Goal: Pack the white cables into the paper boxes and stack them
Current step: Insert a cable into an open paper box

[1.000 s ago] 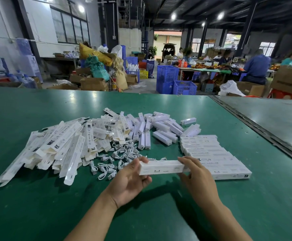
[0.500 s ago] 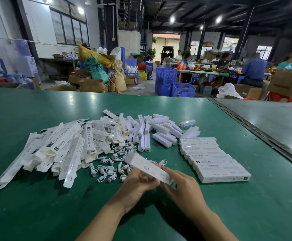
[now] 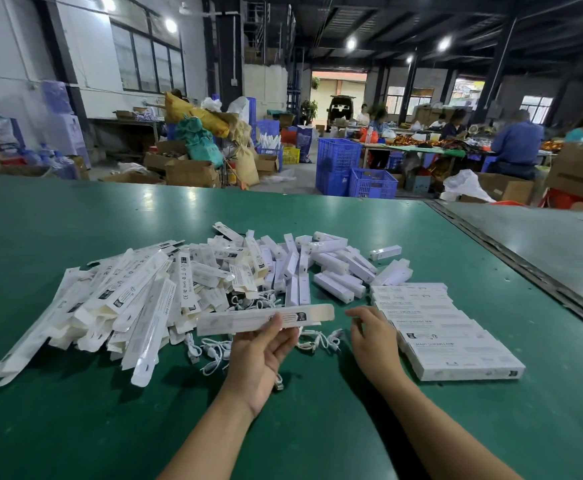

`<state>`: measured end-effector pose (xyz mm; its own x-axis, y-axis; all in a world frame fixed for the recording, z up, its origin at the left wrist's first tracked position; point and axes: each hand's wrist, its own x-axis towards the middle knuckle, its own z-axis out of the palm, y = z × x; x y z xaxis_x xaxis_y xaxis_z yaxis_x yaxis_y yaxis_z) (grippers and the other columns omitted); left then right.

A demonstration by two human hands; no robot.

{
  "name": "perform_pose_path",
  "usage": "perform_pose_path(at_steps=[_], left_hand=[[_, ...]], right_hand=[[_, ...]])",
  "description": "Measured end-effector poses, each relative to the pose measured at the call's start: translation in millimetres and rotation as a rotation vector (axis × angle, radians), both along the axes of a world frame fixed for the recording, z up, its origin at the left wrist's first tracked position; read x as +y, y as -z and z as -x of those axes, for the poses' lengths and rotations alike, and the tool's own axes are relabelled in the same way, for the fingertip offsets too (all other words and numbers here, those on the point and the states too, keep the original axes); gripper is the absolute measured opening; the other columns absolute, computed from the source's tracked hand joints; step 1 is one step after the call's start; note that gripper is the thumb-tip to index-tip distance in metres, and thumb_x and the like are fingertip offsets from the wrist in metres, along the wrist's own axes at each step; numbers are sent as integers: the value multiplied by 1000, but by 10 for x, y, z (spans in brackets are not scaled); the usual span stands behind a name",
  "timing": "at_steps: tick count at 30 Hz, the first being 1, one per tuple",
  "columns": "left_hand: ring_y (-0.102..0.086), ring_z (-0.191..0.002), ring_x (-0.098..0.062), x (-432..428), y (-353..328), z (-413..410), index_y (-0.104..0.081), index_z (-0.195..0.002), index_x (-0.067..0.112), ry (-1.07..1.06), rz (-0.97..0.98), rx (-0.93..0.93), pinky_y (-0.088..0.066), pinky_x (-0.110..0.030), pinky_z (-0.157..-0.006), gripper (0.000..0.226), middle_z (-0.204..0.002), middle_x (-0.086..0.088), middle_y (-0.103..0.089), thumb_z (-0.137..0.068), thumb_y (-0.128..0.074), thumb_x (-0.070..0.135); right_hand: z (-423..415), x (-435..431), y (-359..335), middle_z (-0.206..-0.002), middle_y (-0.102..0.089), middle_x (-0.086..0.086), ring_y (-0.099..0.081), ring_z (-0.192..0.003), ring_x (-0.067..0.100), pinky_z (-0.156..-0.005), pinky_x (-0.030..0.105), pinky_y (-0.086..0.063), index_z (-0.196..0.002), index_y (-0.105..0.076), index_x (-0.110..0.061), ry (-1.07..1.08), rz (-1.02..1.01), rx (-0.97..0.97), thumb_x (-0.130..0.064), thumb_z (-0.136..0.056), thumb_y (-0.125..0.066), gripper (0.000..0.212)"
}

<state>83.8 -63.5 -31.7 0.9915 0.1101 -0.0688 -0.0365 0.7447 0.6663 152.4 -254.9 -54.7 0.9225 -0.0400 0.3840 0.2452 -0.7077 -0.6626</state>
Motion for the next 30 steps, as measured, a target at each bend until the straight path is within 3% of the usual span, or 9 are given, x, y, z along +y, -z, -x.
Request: perform_pose_path(at_steps=[2, 5, 9, 11, 13, 17, 25, 28, 30], left_hand=[[-74, -71, -28, 2, 4, -6, -67, -77, 1, -13, 3, 14, -61, -30, -62, 8, -79, -20, -73, -74, -68, 8], [-75, -82, -31, 5, 1, -11, -64, -90, 2, -17, 15, 12, -61, -30, -65, 15, -94, -23, -73, -78, -68, 10], [-74, -92, -35, -17, 7, -38, -57, -111, 1, -9, 36, 21, -61, -31, -69, 35, -114, -27, -69, -80, -67, 11], [-74, -92, -35, -25, 9, -47, -56, -114, 1, -9, 40, 23, -61, -31, -69, 37, -117, -29, -68, -80, -66, 12], [-74, -90, -34, -24, 6, -51, -56, -107, 3, -8, 43, 24, -61, -31, -69, 32, -116, -30, -68, -79, -67, 13], [-75, -88, -33, -17, 16, -48, -58, -98, 5, -13, 54, 22, -61, -30, -67, 22, -107, -26, -71, -78, -66, 13], [-75, -88, -34, -10, 29, -54, -60, -101, 2, -39, 53, 8, -60, -29, -66, 30, -99, -21, -73, -75, -68, 14], [-75, -88, -33, -16, 33, -44, -58, -119, -2, -64, 49, -4, -60, -29, -67, 48, -103, -23, -73, -75, -68, 15], [-75, -88, -33, -16, 33, -35, -54, -129, -5, -79, 44, -14, -61, -29, -68, 58, -107, -24, -73, -76, -68, 15]], right_hand=[[-184, 22, 28, -130, -55, 8, -45, -124, 25, -98, 23, -30, -121, -65, -10, -27, 130, 55, -10, -97, -52, 27], [-375, 42, 55, -152, -32, 13, -21, -142, 31, -115, 39, -21, -139, -49, -18, -22, 309, 119, -30, -102, -44, 39], [-545, 72, 60, -160, -13, 12, -3, -148, 31, -117, 49, -16, -150, -29, -26, -74, 475, 202, -43, -103, -30, 50], [-588, 83, 62, -160, -13, 10, -5, -147, 31, -117, 48, -18, -150, -30, -26, -87, 505, 222, -42, -103, -31, 50], [-597, 93, 65, -152, -26, 12, -20, -141, 33, -113, 45, -25, -144, -42, -22, -54, 501, 173, -37, -103, -35, 44], [-526, 113, 65, -119, -45, 8, -47, -108, 29, -97, 37, -40, -125, -61, -17, -41, 436, 71, -28, -101, -44, 31], [-254, 45, 25, -105, -49, 1, -52, -96, 23, -76, 24, -33, -103, -66, -13, -58, 117, 106, -13, -92, -63, 11], [-78, 35, 12, -87, -57, -2, -52, -82, 18, -66, 26, -28, -97, -61, -13, 14, 18, 29, -16, -93, -62, 6], [69, 14, 15, -77, -58, -11, -53, -74, 11, -60, 19, -31, -96, -59, -15, 62, -100, 12, -20, -94, -62, 6]])
